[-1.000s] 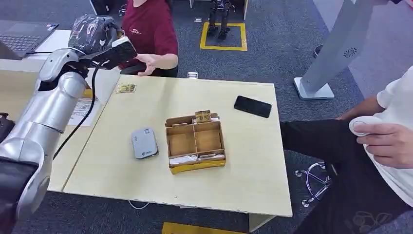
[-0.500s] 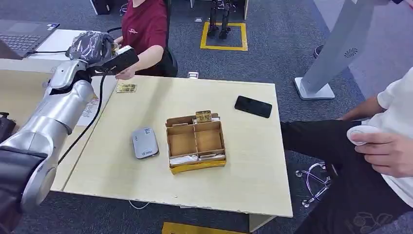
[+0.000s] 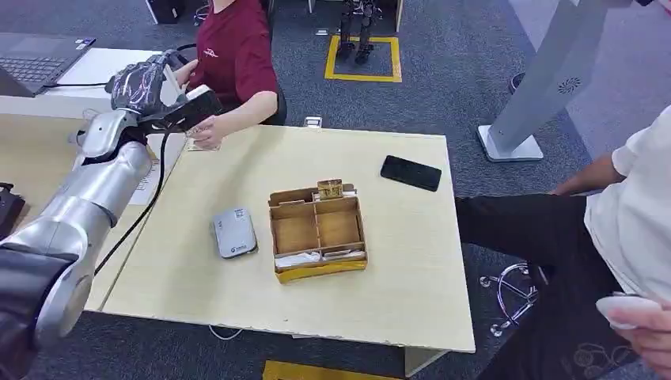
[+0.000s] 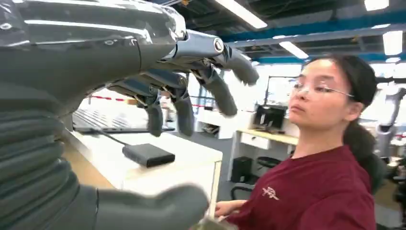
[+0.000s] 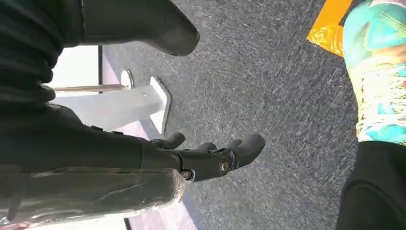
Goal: Pass the card to the sensor for recognition and then transmit it.
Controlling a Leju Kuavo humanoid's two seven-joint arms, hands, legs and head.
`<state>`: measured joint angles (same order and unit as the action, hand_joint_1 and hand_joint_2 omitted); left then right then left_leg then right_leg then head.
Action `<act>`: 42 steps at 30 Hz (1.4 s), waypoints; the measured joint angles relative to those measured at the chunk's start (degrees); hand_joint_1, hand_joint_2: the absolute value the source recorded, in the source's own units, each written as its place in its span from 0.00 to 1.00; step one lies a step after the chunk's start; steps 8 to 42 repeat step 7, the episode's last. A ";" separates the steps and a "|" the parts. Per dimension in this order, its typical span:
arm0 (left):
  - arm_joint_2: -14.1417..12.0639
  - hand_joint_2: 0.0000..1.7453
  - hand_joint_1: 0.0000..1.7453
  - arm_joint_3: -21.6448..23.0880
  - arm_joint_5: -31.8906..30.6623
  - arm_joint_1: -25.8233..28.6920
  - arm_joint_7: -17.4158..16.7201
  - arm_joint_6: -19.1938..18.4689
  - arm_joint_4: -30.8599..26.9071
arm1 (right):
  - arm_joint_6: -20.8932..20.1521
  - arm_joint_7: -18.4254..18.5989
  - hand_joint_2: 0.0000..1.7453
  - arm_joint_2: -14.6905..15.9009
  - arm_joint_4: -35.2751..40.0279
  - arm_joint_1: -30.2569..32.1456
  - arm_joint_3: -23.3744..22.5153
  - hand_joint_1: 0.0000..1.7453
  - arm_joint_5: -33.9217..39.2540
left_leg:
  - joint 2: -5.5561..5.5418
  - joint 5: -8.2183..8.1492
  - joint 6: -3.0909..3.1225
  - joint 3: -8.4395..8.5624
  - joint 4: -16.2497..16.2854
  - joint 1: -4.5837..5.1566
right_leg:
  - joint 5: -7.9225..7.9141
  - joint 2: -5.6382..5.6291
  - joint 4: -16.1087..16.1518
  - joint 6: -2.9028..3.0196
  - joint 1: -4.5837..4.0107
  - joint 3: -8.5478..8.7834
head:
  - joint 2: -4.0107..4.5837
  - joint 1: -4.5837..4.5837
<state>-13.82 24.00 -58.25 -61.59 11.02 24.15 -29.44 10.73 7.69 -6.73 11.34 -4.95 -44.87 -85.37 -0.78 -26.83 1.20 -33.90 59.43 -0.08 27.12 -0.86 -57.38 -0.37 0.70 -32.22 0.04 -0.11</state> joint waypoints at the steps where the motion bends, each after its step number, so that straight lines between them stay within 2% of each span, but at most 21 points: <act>1: -0.50 1.00 0.00 -0.59 0.50 1.03 1.01 0.81 0.00 | 0.02 0.00 1.00 -0.02 0.00 0.03 -0.09 0.00 0.13 | 0.02 0.00 0.00 0.01 0.00 0.00 | 0.00 -0.03 0.00 0.00 0.00 -0.02 | 0.00 0.02; 7: -5.97 1.00 0.00 -6.65 5.56 11.05 6.58 7.78 -0.15 | 0.26 1.09 1.00 -0.17 0.00 0.14 -1.14 0.00 0.81 | 0.22 -0.05 -0.07 0.09 -0.06 -0.01 | 0.02 -0.26 -0.04 0.03 0.00 -0.05 | 0.00 -0.02; 42: -5.97 1.00 0.00 -6.65 5.56 11.05 6.58 7.78 -0.15 | 0.26 1.09 1.00 -0.17 0.00 0.14 -1.14 0.00 0.81 | 0.22 -0.05 -0.07 0.09 -0.06 -0.01 | 0.02 -0.26 -0.04 0.03 0.00 -0.05 | 0.00 -0.02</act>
